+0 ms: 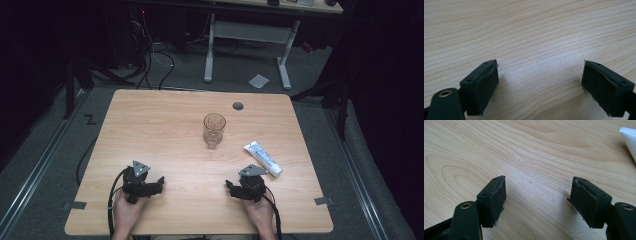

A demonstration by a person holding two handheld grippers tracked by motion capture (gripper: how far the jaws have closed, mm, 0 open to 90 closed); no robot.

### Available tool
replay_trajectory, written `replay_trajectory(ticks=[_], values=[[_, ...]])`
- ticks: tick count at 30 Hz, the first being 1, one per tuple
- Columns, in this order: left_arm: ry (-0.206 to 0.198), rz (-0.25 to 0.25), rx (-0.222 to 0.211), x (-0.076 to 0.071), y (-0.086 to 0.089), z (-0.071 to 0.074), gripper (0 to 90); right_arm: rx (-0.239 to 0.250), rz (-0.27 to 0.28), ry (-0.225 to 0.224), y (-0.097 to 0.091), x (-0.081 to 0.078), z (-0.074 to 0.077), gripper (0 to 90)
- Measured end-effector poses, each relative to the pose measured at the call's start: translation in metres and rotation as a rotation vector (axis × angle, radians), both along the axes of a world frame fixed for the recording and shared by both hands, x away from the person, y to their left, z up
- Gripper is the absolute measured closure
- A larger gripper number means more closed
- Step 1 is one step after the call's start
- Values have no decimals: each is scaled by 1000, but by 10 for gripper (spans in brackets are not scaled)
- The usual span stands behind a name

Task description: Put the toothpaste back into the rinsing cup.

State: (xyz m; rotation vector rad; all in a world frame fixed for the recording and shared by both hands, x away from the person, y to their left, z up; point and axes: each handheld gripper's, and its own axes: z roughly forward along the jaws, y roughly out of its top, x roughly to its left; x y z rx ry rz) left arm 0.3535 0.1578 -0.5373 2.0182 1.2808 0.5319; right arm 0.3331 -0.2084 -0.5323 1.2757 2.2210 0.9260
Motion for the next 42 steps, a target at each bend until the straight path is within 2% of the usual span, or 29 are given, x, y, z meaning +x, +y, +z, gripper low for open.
replay_trajectory(ticks=[26,29,31,42], values=[[-1,-1,0,0,0,0,142,4,-8,6,0,0,0,284],[-1,-1,0,0,0,0,142,4,-11,5,0,0,0,292],[-1,0,1,0,0,0,142,7,-22,-1,-1,0,0,333],[0,-1,2,0,0,0,142,7,-29,-2,-1,-1,0,342]])
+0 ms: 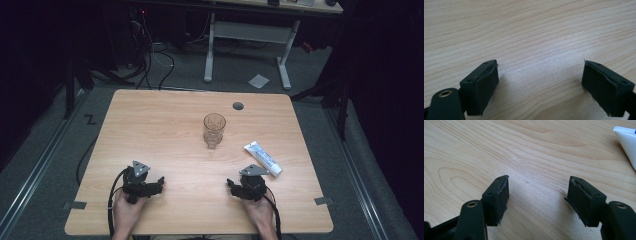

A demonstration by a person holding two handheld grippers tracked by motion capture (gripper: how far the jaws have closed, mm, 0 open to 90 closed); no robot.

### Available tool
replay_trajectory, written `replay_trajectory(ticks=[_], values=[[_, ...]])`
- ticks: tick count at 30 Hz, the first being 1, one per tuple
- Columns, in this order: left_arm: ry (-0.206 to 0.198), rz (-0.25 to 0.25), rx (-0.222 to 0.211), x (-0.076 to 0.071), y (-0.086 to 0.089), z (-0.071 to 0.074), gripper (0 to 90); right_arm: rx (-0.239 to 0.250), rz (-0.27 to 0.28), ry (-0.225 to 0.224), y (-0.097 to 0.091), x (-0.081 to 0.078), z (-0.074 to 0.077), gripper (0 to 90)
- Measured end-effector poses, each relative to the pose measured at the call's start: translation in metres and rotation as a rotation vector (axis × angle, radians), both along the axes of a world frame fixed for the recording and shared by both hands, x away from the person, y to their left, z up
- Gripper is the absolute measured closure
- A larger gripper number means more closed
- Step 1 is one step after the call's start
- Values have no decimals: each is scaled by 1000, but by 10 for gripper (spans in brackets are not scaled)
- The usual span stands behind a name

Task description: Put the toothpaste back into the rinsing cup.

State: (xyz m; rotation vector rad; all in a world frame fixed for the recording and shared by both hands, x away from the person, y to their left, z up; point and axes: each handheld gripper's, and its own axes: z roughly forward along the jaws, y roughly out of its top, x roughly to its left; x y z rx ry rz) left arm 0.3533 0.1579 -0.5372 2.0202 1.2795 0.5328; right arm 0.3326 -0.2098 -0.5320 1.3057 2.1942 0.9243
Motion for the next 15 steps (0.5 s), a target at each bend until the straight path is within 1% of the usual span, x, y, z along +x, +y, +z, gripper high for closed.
replay_trajectory(ticks=[4,7,8,11,15], values=[[0,0,0,0,0,0,142,-3,0,-4,0,0,0,346],[0,0,0,0,0,0,142,-54,-5,-45,2,-3,1,362],[0,0,0,0,0,0,142,-54,-3,-46,2,-4,1,360],[0,0,0,0,0,0,142,-26,-11,-48,-1,-6,1,359],[0,0,0,0,0,0,142,-27,-12,-51,-3,-8,2,349]])
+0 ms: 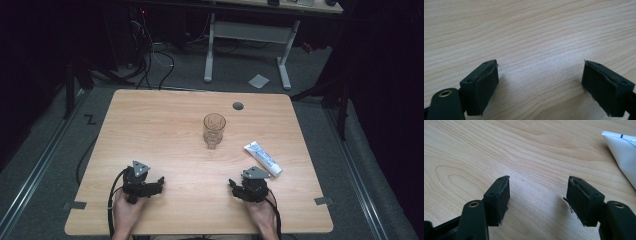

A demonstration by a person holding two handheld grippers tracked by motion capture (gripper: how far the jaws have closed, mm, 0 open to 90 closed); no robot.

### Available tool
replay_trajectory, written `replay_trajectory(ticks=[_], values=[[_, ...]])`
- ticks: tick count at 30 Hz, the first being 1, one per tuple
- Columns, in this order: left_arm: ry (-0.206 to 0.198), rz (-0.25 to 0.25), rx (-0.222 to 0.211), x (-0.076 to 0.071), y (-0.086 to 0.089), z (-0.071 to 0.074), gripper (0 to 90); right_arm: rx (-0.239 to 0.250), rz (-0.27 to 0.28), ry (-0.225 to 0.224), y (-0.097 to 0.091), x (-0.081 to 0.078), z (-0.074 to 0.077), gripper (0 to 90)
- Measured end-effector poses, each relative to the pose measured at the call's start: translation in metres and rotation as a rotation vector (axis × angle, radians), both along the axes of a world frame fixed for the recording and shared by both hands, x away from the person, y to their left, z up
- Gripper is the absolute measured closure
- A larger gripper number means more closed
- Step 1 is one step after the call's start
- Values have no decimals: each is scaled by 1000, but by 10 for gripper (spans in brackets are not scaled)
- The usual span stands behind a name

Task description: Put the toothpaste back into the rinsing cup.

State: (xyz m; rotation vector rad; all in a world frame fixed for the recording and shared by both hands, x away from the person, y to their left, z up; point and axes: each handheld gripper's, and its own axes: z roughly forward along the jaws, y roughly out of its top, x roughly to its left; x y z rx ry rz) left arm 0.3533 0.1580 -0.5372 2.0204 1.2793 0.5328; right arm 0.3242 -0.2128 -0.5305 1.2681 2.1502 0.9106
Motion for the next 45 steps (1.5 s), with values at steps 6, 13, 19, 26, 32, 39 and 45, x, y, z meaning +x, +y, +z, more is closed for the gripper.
replay_trajectory(ticks=[6,13,19,26,32,39,45], values=[[0,0,0,0,0,0,142,37,-5,-47,-5,-9,2,358],[0,0,0,0,0,0,142,101,-32,-51,-19,-16,5,364],[0,0,-2,0,0,0,142,165,-42,-41,-30,-22,9,364],[0,0,-2,0,0,0,142,150,-56,-52,-39,-28,12,370],[0,0,-1,0,0,0,142,146,-89,-40,-47,-32,13,394],[0,0,-1,0,0,0,142,145,-128,-41,-58,-36,14,402],[0,-1,0,0,0,0,142,159,-154,-71,-68,-40,15,411]])
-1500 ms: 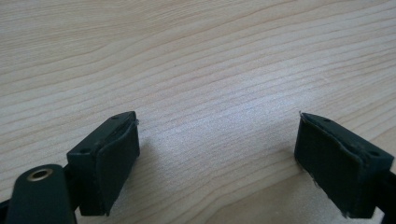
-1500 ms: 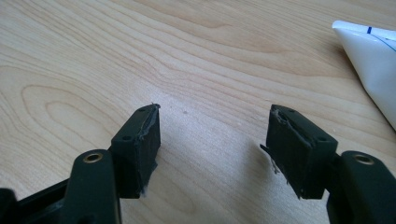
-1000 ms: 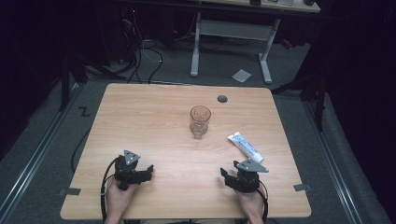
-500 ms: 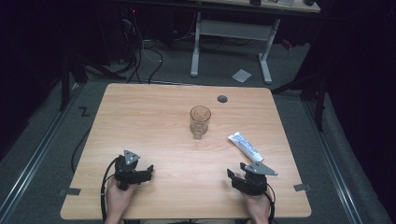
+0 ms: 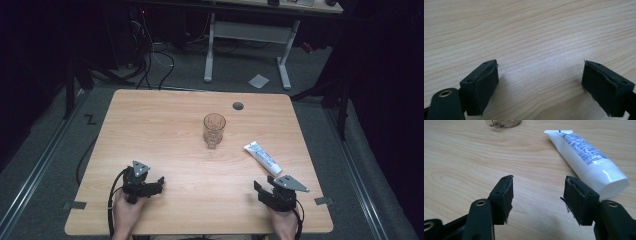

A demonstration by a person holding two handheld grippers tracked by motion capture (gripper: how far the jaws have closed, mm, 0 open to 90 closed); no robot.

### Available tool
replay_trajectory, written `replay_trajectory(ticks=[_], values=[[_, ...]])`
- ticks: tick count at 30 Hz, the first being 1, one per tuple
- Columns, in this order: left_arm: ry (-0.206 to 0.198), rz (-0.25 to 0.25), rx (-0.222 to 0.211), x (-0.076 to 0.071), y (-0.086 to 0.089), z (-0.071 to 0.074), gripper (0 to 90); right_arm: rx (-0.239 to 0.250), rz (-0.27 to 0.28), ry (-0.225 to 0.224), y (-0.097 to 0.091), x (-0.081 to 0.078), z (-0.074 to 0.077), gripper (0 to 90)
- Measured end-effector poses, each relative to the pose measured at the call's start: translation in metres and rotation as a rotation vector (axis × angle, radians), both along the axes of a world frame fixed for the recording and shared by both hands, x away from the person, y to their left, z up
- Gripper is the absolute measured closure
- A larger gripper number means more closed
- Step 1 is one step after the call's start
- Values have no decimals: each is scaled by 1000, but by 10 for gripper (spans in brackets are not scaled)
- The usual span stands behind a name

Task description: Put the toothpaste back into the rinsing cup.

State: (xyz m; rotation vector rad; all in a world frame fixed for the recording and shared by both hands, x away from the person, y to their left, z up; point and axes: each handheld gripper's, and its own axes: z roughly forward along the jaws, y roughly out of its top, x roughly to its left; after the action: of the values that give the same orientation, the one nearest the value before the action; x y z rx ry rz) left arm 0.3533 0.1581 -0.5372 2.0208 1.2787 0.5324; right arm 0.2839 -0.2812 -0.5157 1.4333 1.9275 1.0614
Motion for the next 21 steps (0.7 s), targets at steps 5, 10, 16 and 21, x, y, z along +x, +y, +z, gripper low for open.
replay_trajectory(ticks=[5,10,16,21], values=[[0,0,0,0,0,0,142,-2,-27,1,-8,-2,2,410],[0,1,0,0,0,0,142,-5,-45,0,-15,-3,5,406],[0,1,-1,0,0,0,142,8,-83,-3,-29,-2,9,389],[0,1,-1,0,0,0,142,14,-101,3,-36,0,10,382]])
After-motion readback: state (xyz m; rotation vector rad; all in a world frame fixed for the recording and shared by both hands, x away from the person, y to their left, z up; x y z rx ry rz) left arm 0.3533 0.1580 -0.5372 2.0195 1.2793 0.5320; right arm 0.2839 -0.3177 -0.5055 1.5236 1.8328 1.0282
